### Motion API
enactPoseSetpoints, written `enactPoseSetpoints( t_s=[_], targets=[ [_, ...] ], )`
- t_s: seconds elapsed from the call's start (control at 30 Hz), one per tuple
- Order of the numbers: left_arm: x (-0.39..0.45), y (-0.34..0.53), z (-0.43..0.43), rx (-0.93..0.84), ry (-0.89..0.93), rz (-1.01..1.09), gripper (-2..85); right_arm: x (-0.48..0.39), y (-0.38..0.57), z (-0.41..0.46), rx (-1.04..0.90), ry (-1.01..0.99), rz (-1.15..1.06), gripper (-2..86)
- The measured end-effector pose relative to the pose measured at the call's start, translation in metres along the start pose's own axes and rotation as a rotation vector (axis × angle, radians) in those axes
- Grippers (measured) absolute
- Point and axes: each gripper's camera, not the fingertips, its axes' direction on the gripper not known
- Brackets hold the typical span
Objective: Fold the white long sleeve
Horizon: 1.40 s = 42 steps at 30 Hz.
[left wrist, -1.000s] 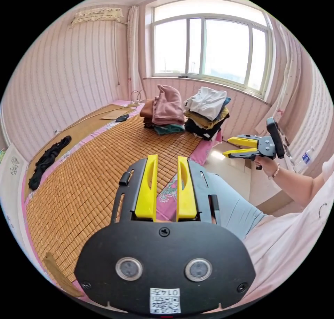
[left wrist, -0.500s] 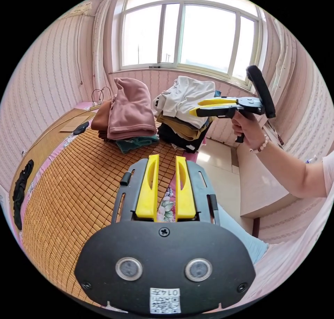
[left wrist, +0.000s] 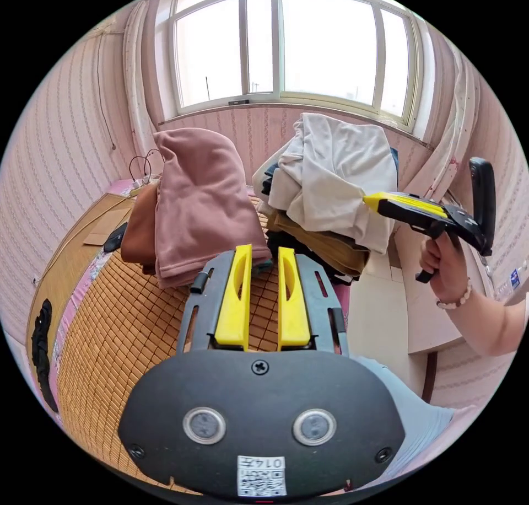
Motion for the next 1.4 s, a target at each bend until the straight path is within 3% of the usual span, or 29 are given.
enactPoseSetpoints(
  t_s=[0.2, 0.33, 0.43, 0.57, 0.63, 0.73, 0.9, 1.13, 1.3, 1.4],
  targets=[
    [0.016, -0.052, 0.048, 0.021, 0.009, 0.159, 10.1, 0.043, -0.004, -0.092, 0.076, -0.035, 0.079, -0.2],
    [0.018, -0.068, 0.07, -0.034, 0.046, 0.189, 3.6, 0.06, -0.015, -0.133, 0.046, 0.013, 0.057, 0.3],
    [0.02, -0.066, 0.056, -0.028, 0.052, 0.222, 0.1, 0.048, -0.028, -0.138, 0.0, -0.082, -0.059, 1.7],
    [0.02, -0.057, 0.002, 0.028, 0.133, 0.228, -0.8, 0.009, -0.058, -0.125, -0.003, -0.075, -0.121, 15.7],
    [0.02, -0.059, -0.023, 0.045, 0.14, 0.238, -0.9, 0.007, -0.077, -0.108, -0.034, -0.061, -0.074, 16.8],
    [0.021, -0.061, -0.063, 0.066, 0.149, 0.249, -1.0, 0.028, -0.093, -0.084, -0.209, -0.184, 0.052, 10.9],
    [0.015, -0.045, -0.14, 0.123, 0.149, 0.25, -1.0, 0.049, -0.087, -0.196, -0.067, -0.264, 0.031, 3.5],
    [-0.028, 0.053, -0.336, 0.392, 0.246, -0.027, -1.0, 0.057, -0.102, -0.364, 0.128, -0.557, -0.05, 1.7],
    [-0.056, 0.189, -0.482, 0.461, 0.011, -0.272, -1.0, 0.037, -0.089, -0.368, 0.022, -0.594, -0.026, 1.3],
    [-0.071, 0.281, -0.557, 0.456, -0.154, -0.516, -1.0, 0.014, -0.07, -0.326, -0.127, -0.817, 0.046, 1.1]
  ],
)
